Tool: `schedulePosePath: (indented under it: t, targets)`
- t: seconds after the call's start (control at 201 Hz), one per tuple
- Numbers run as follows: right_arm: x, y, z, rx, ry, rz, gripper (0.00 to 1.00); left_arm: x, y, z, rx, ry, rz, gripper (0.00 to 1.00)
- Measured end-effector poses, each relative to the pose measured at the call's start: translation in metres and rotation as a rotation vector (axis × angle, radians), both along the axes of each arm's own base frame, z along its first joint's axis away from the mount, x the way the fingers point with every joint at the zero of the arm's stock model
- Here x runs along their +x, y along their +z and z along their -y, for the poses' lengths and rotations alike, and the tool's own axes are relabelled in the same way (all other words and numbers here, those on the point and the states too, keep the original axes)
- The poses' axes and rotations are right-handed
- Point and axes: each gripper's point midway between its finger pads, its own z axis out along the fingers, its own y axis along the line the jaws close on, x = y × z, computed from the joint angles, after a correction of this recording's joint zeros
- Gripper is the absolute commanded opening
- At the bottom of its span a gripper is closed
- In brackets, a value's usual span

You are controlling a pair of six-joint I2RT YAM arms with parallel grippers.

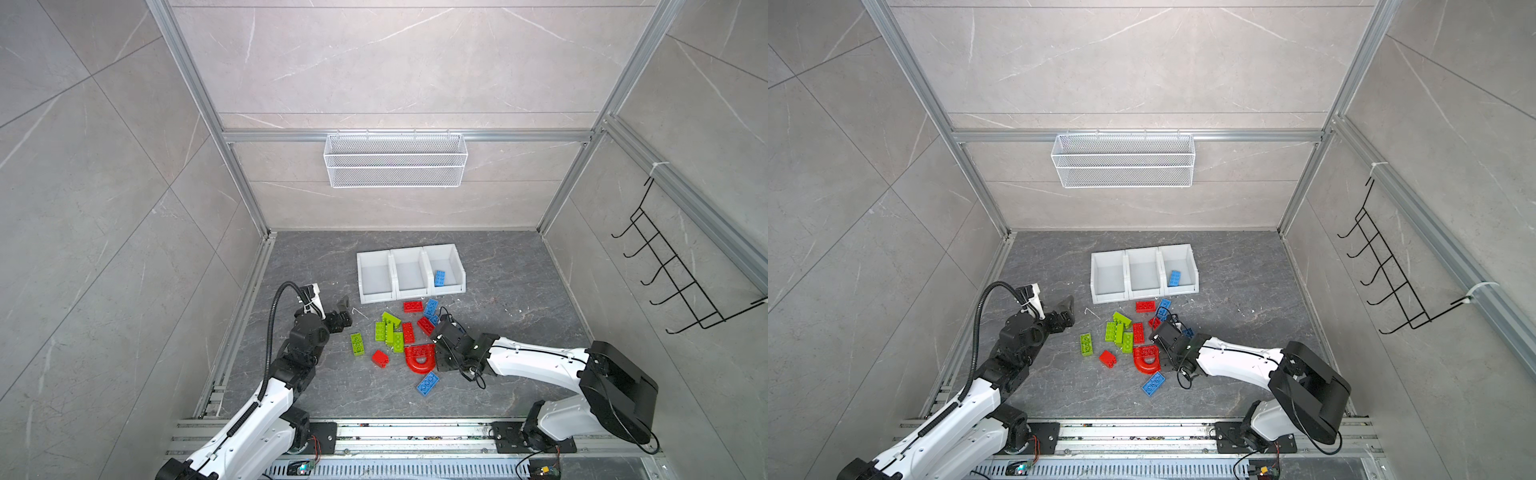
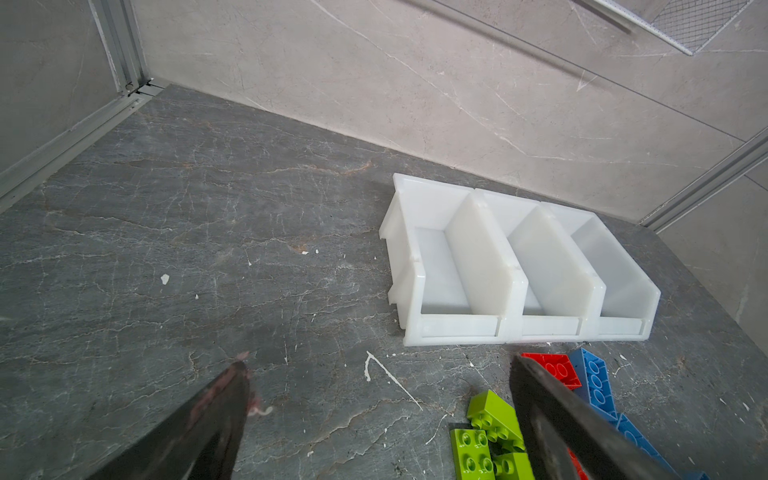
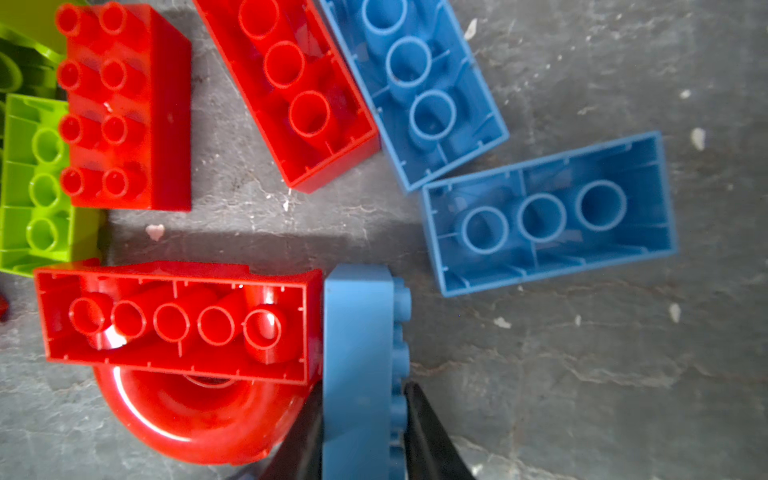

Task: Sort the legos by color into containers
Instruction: 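Carry the blue brick into the bin compartment nearest the right arm and release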

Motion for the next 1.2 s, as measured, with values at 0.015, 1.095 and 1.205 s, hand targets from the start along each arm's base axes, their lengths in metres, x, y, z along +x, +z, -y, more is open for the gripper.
schedulePosePath:
  t: [0.015, 1.095, 1.205]
  targets:
    - [0.000, 0.000, 0.000, -0.001, 0.000, 0.000, 0.30, 0.000, 0.000, 0.000, 0.000, 0.000, -0.001, 0.99]
    - [0.092, 0.097, 0.023, 0.140, -0.037, 0.158, 0.11, 0.003, -0.022, 0.005, 0.024, -0.017, -0.070, 0.99]
    - [0.132, 0.103, 0.025, 0.119, -0.029, 0.181, 0.11, 0.003, -0.024, 0.006, 0.023, -0.025, -0.076, 0.99]
